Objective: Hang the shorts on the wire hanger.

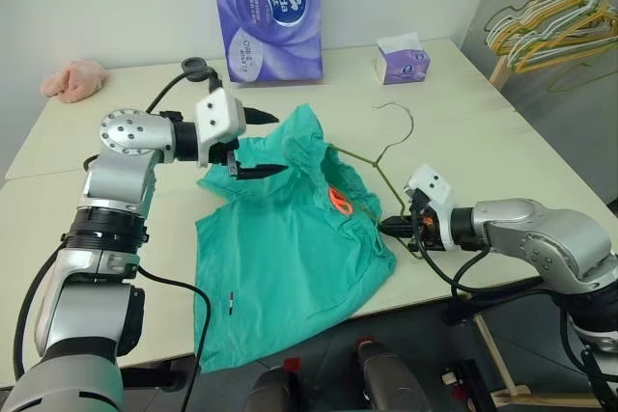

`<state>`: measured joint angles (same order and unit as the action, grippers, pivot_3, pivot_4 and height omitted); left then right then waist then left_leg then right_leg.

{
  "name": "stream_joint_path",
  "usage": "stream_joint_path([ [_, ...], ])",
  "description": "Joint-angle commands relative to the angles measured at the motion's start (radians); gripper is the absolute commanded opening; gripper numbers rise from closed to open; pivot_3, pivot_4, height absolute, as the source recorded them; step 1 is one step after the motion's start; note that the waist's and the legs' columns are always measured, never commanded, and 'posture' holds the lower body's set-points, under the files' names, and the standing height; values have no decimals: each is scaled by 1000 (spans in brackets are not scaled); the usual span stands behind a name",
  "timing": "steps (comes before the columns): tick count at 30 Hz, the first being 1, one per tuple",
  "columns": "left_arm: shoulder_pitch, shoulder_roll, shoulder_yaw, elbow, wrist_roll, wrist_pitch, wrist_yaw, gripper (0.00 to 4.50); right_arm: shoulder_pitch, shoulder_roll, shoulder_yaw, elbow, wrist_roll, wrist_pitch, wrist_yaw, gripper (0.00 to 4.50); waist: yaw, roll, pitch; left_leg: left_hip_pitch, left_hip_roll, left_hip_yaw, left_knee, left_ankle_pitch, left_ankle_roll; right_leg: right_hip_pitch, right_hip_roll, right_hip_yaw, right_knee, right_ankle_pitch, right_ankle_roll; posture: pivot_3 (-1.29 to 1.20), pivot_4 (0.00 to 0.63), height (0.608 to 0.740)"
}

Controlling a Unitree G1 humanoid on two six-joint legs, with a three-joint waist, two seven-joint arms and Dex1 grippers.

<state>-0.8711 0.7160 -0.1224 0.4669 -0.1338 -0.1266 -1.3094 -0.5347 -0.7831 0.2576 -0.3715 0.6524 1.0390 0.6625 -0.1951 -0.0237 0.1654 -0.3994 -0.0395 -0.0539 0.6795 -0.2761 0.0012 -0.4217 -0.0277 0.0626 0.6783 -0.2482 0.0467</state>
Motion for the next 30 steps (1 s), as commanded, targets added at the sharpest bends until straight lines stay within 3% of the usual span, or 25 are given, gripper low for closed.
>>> stream_joint_path([
  [1, -42, -15, -17, 11, 16, -75, -35, 4477, -27, -21, 11, -59, -47, -51, 51, 0, 0, 0, 0, 0, 0, 0, 0, 0, 0, 0, 0, 0, 0, 0, 0, -251, 104, 740],
  [7, -67, -75, -18, 60, 24, -128, -18, 4477, -21, -41, 40, -93, -121, -91, 97, 0, -2, 0, 0, 0, 0, 0, 0, 0, 0, 0, 0, 0, 0, 0, 0, -263, 105, 740],
  [18, -19, -47, -94, 102, 134, -251, -61, 4477, -14, -44, 32, -127, -179, -128, 166, 0, -11, 0, 0, 0, 0, 0, 0, 0, 0, 0, 0, 0, 0, 0, 0, -266, 105, 740],
  [21, -15, -53, -99, 111, 142, -262, -56, 3889, -17, -40, 27, -140, -179, -138, 179, 0, -11, 0, 0, 0, 0, 0, 0, 0, 0, 0, 0, 0, 0, 0, 0, -268, 106, 740],
  [30, 5, -76, -96, 78, 108, -221, -66, 1103, -17, -51, 50, -169, -228, -180, 213, 0, -13, 0, 0, 0, 0, 0, 0, 0, 0, 0, -1, 0, 0, 0, 0, -267, 109, 740],
])
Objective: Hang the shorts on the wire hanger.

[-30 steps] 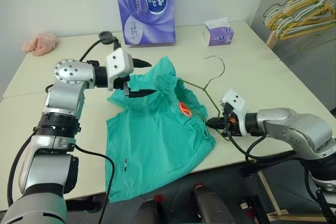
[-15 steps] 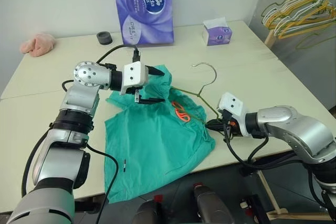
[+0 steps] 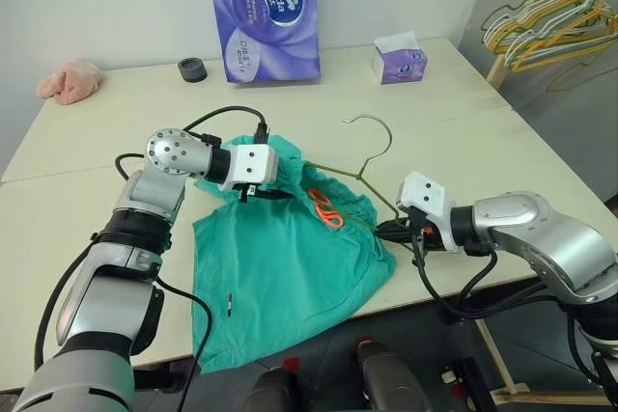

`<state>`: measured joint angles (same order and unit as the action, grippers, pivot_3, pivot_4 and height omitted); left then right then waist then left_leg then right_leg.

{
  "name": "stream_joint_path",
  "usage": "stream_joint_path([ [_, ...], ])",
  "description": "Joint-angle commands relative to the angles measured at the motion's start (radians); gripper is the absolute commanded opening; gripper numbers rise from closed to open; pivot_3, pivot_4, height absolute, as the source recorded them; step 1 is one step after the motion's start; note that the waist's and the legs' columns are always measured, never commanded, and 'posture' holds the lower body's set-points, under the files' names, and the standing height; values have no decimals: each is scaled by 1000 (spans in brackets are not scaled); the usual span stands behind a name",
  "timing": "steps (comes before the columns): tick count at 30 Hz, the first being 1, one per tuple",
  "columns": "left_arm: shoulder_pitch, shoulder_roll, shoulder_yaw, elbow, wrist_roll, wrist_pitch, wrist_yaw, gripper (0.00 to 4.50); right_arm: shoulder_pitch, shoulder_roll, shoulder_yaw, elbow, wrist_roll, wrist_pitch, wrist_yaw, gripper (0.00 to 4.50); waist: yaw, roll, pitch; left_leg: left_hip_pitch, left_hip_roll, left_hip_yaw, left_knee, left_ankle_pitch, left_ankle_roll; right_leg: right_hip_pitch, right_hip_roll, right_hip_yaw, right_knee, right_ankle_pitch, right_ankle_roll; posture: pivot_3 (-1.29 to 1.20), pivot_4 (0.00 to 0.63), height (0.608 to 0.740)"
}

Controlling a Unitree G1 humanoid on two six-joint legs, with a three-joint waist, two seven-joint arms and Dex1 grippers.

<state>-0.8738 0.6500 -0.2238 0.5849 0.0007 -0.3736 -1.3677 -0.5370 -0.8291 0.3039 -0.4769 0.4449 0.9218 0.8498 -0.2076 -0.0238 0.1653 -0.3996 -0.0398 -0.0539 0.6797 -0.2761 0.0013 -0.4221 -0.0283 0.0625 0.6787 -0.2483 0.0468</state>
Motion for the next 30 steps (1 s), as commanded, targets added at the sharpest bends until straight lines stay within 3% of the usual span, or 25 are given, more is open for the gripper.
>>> stream_joint_path([
  [1, 12, -9, 6, -50, -33, 37, -15, 957, -13, -9, 9, -65, -33, -75, 31, 0, 0, 0, 0, 0, 0, 0, 0, 0, 0, 0, 0, 0, 0, 0, 0, -267, 109, 740],
  [11, 53, 2, 3, -117, -43, 94, -39, 916, -16, -65, 73, -42, -181, -251, 149, 0, -4, 0, 0, 0, 0, 0, 0, 0, 0, 0, 0, 0, 0, 0, 0, -267, 109, 740],
  [14, 61, 9, 1, -118, -33, 92, -33, 899, -3, -90, 75, -18, -234, -297, 160, 831, -5, 0, 0, 0, 0, 0, 0, 0, 0, 0, 0, 0, 0, 0, 0, -268, 108, 740],
  [20, 76, 20, -1, -119, -13, 82, -17, 854, 42, -153, 10, 28, -269, -335, 180, 2936, -4, 0, 0, 0, 0, 0, 0, 0, 0, 0, 0, 0, 0, 0, 0, -265, 106, 740],
  [24, 87, 30, 4, -127, -9, 82, -10, 824, 109, -232, -111, 110, -273, -360, 172, 4287, -1, 0, 0, 0, -1, 0, 0, 0, 0, 0, -1, 0, 0, 0, 0, -259, 107, 740],
  [25, 90, 33, 6, -128, -9, 81, -5, 819, 133, -244, -148, 130, -268, -365, 165, 4500, 0, 0, 0, 0, -1, 0, 0, 0, 0, 0, -1, 0, 0, 0, 0, -260, 108, 740],
  [27, 93, 38, 11, -126, -8, 80, 5, 818, 214, -252, -241, 171, -251, -404, 154, 4500, 0, 0, 0, 0, 0, 0, 0, 0, 0, 0, -1, 0, 0, 0, 0, -264, 108, 740],
  [30, 97, 40, 19, -125, -10, 84, 23, 812, 365, -161, -381, 138, -150, -446, 148, 4500, 4, -1, -1, 0, 0, 0, 0, 0, 0, 1, 0, 0, 0, 0, 0, -271, 109, 740],
])
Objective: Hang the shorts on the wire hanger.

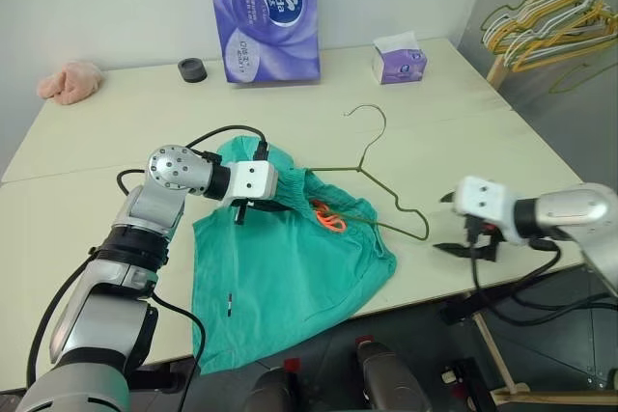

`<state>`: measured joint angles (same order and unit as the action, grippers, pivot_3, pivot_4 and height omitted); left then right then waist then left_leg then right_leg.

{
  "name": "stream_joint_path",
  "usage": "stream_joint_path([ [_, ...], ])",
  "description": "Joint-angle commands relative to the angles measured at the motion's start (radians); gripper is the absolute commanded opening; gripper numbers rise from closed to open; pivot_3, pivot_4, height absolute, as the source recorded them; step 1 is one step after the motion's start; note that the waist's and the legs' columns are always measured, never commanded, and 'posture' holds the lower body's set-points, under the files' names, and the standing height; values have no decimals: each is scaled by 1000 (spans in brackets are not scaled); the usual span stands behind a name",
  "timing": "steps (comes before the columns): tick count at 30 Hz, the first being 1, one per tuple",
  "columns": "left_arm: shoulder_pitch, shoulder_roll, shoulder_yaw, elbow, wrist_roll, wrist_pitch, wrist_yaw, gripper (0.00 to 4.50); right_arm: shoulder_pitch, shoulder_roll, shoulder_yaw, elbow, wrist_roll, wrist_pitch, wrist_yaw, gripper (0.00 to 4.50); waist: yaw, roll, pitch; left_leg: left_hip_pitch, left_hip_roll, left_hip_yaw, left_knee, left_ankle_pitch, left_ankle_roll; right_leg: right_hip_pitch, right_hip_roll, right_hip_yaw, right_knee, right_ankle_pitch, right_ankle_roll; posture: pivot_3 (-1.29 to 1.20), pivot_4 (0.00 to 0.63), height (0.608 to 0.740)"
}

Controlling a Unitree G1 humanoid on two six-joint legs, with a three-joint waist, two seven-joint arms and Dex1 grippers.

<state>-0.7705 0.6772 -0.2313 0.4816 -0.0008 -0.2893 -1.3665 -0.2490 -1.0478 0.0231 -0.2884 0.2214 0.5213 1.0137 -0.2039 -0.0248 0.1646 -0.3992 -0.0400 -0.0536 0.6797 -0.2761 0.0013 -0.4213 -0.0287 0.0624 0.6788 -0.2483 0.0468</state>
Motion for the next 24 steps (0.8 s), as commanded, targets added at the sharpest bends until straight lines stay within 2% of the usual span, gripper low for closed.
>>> stream_joint_path([
  [1, -6, 14, 29, -21, -9, 0, 28, 812, 118, 95, -123, -86, 97, -32, -36, 4500, 1, -1, -1, 0, 0, 0, 0, 0, 0, 0, 0, 0, 0, 0, 0, -274, 110, 740],
  [5, -8, 11, 38, -19, -18, 8, 53, 809, 205, 266, -122, -254, 201, 123, -170, 4500, -6, 1, -3, 0, 0, 0, 0, 0, 0, 0, 0, 1, 1, 0, 0, -274, 111, 740],
  [11, -9, 2, 41, -35, -38, 31, 69, 801, 179, 475, -4, -256, 142, 159, -366, 4500, -12, 2, -7, 1, 0, 0, 0, 0, 0, 0, 0, 0, 1, 0, 0, -266, 110, 740],
  [19, 0, 10, 44, -54, -49, 47, 86, 801, 214, 520, 105, -256, 104, 137, -409, 4500, -10, 2, -8, 1, 0, -1, 0, 0, 0, 0, 0, 0, 1, 0, 0, -246, 109, 740],
  [24, 13, 20, 49, -68, -52, 53, 91, 800, 281, 502, 74, -312, 142, 142, -392, 4500, -7, 2, -9, 1, 0, -1, 0, 0, 0, 0, 0, 0, 1, 0, 0, -246, 108, 740],
])
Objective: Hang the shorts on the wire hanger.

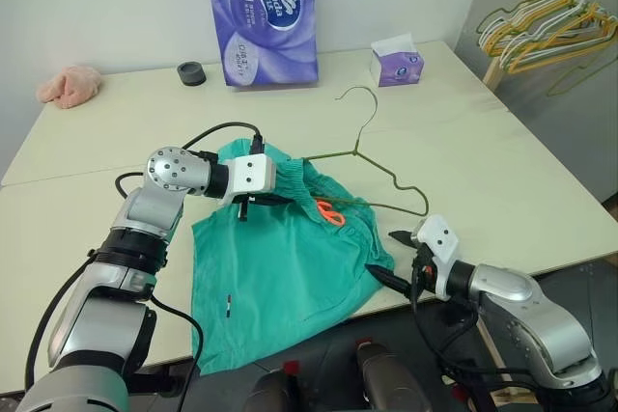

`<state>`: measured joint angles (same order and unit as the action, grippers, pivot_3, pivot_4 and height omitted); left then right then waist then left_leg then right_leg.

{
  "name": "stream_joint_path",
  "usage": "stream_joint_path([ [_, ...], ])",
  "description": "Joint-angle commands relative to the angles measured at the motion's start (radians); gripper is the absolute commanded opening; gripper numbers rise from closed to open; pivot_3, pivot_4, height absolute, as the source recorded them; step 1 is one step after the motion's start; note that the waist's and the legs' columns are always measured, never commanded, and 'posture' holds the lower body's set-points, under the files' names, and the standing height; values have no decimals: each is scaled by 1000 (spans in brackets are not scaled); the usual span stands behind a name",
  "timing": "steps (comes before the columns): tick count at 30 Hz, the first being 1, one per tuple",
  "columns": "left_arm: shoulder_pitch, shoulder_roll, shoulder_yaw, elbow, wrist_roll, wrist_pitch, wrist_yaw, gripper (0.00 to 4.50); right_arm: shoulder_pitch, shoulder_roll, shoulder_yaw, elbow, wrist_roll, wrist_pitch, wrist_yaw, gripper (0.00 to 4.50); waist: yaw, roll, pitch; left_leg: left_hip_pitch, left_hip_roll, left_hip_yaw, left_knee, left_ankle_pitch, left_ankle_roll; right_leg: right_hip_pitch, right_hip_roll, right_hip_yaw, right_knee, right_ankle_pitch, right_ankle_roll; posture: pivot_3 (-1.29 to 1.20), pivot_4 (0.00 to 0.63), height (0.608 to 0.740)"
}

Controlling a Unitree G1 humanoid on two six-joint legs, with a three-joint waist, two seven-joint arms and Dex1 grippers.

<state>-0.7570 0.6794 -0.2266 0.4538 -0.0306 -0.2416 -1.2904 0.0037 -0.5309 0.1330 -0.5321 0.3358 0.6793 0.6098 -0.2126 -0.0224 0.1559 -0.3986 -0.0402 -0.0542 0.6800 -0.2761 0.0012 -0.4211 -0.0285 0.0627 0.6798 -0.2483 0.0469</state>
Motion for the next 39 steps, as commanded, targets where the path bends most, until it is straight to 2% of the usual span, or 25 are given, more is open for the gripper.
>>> stream_joint_path([
  [1, 2, 18, 44, -44, -24, 7, 17, 800, 40, -14, -39, -75, 23, -16, 1, 4500, 2, 0, 0, 0, 0, 0, 0, 0, 0, 0, 0, 0, 0, 0, 0, -246, 108, 740],
  [8, 7, 15, 39, -52, -26, 12, 24, 797, 0, 64, 2, -11, -32, -10, -97, 4500, 0, -1, -3, 0, 0, 0, 0, 0, 0, 0, 0, 0, 0, 0, 0, -253, 108, 740],
  [11, 7, 12, 43, -52, -27, 10, 33, 797, -25, 88, 28, 16, -34, 29, -106, 3916, 1, -1, -4, 0, 0, 0, 0, 0, 0, 0, 0, 0, 0, 0, 0, -248, 108, 740],
  [15, 11, 10, 51, -59, -33, 16, 51, 797, -35, 92, 15, 26, -37, 40, -116, 2540, 4, -1, -4, 0, 0, 0, 0, 0, 0, 0, 0, 0, 0, 0, 0, -245, 107, 740],
  [16, 13, 10, 55, -61, -35, 17, 59, 795, -39, 93, 4, 33, -39, 35, -122, 2076, 4, -1, -4, 0, 0, 0, 0, 0, 0, 0, 0, 0, 0, 0, 0, -245, 107, 740],
  [21, 33, 3, 92, -92, -58, 44, 97, 794, -64, 119, -82, 61, 22, 46, -116, 492, 4, -1, -4, 0, 0, 0, 0, 0, 0, 0, 0, 0, 0, 0, 0, -246, 108, 740],
  [22, 39, 3, 103, -106, -71, 54, 102, 794, -70, 118, -107, 63, 50, 56, -100, 57, 4, -1, -4, 0, 0, 0, 0, 0, 0, 0, 0, 0, 0, 0, 0, -245, 108, 740],
  [27, 64, 4, 155, -191, -148, 119, 108, 794, -128, 115, -284, 101, 267, 186, -52, 0, 5, -1, -4, 0, 0, 0, 0, 0, 0, 0, 0, 0, 0, 0, 0, -242, 107, 740],
  [31, 113, 18, 167, -343, -181, 108, 100, 793, -184, 3, -423, 157, 501, 372, 56, 0, 12, -1, -5, 0, 0, 0, 0, 0, 0, 0, 0, 0, 0, 0, 0, -231, 106, 740],
  [35, 158, 51, 153, -426, -174, 90, 72, 792, -209, -71, -455, 180, 603, 461, 86, 0, 16, 0, -6, 0, 0, 0, 0, 0, 0, 1, 0, 0, 0, 0, 0, -225, 106, 740],
  [39, 170, 77, 149, -420, -158, 68, 60, 792, -215, -129, -448, 195, 629, 479, 116, 0, 17, 0, -6, 0, 0, 1, 0, 0, 0, 1, 0, 0, 0, 0, 0, -221, 105, 740],
])
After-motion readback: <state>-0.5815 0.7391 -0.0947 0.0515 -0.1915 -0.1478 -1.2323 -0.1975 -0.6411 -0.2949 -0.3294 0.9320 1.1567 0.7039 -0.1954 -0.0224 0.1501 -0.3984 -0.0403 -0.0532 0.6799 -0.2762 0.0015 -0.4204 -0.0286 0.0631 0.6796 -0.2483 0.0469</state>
